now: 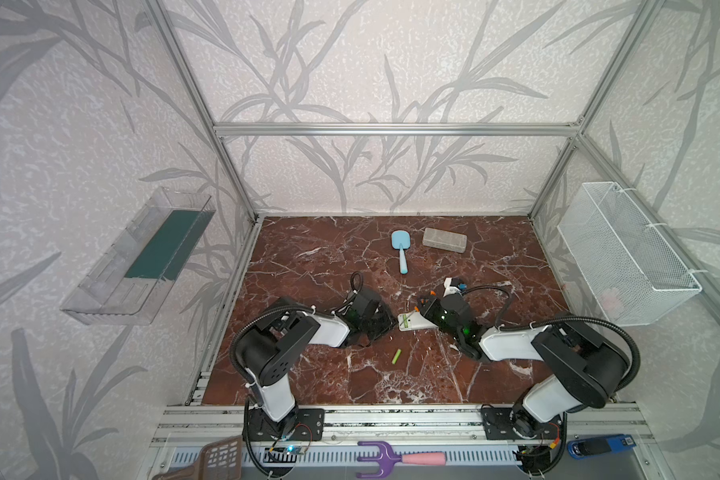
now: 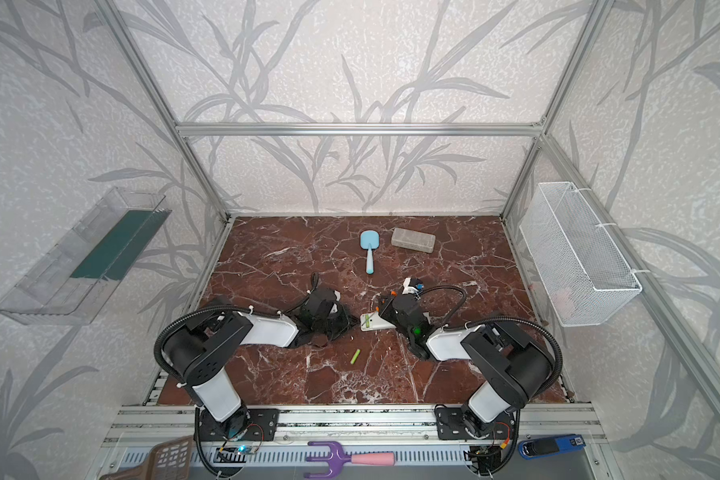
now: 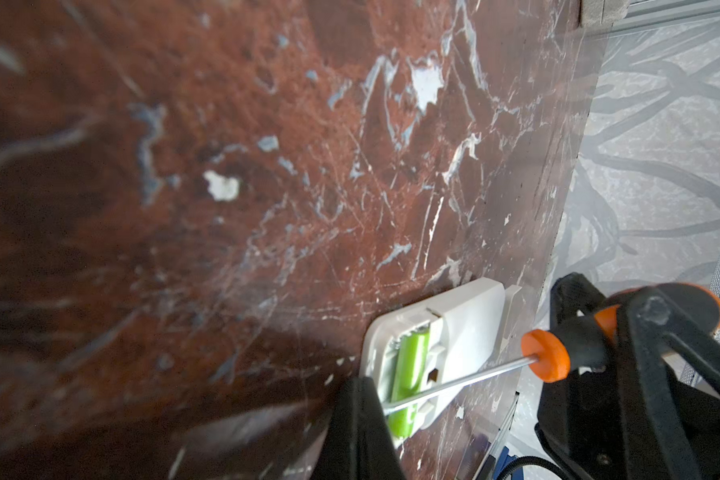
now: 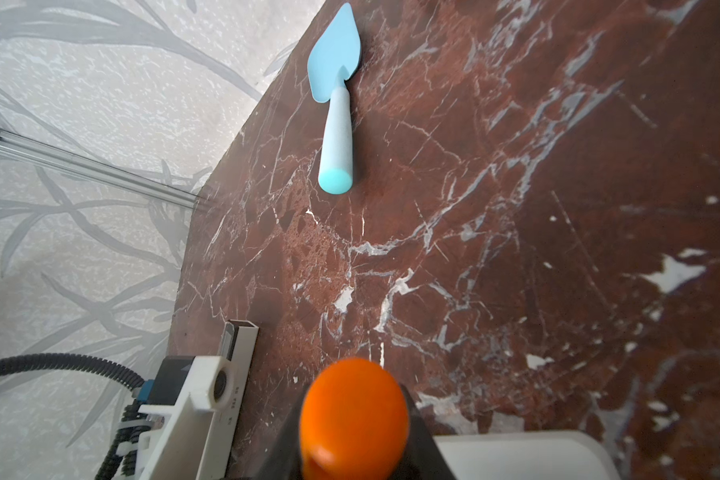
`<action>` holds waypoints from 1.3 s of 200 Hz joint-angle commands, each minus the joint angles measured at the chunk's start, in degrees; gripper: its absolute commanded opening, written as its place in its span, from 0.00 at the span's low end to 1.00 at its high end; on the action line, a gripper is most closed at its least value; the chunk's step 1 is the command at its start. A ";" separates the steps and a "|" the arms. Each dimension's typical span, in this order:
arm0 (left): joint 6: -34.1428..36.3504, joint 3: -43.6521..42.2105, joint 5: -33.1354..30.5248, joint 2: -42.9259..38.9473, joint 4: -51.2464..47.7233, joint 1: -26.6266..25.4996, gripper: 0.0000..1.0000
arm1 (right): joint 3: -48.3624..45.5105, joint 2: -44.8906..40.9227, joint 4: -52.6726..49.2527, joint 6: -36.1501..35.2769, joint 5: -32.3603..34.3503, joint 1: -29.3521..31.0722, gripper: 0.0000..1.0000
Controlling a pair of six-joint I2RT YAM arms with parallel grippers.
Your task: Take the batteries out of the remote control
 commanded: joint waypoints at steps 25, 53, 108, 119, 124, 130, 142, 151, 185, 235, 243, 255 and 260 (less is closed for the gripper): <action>0.35 -2.61 -1.86 1.73 -6.97 0.37 0.03 | -0.40 -0.59 1.36 0.39 0.39 -0.25 0.00; 0.57 -2.83 -1.99 1.45 -7.06 0.47 0.03 | 0.52 -2.03 -1.41 -1.99 0.28 -0.14 0.00; 1.13 -2.63 -2.27 0.13 -8.15 0.55 0.03 | 3.91 -7.67 -9.99 -10.21 0.80 0.01 0.00; 1.44 -2.43 -2.41 -0.24 -8.68 0.62 0.03 | 5.00 -8.82 -12.18 -12.36 0.89 0.18 0.00; 1.59 -2.39 -2.46 -0.36 -8.81 0.62 0.03 | 5.45 -9.32 -12.95 -13.30 0.97 0.18 0.00; 1.73 -2.31 -2.57 -0.55 -9.05 0.60 0.03 | 6.11 -9.97 -14.05 -14.35 0.98 0.33 0.00; 2.16 -2.08 -2.61 -0.96 -9.69 0.72 0.03 | 7.18 -10.87 -15.85 -16.54 1.11 0.54 0.00; 2.37 -1.88 -2.59 -1.40 -10.16 0.81 0.03 | 8.00 -11.53 -17.31 -18.21 1.37 0.79 0.00; 3.51 -1.34 -3.21 -4.53 -12.50 0.90 0.04 | 12.21 -12.32 -23.44 -24.28 2.49 1.49 0.00; 4.68 1.20 -2.79 -6.62 -15.07 0.22 0.07 | 19.11 -9.30 -28.10 -36.16 6.39 4.75 0.00; 4.58 1.39 -2.78 -6.48 -14.89 0.04 0.07 | 20.22 -8.42 -28.57 -37.96 6.83 5.61 0.00; 4.09 1.65 -2.48 -6.28 -14.16 -0.33 0.07 | 21.66 -6.98 -29.07 -40.39 7.73 6.89 0.00; 3.82 1.73 -2.35 -6.25 -13.71 -0.48 0.07 | 22.16 -6.40 -29.25 -41.28 8.05 7.47 0.00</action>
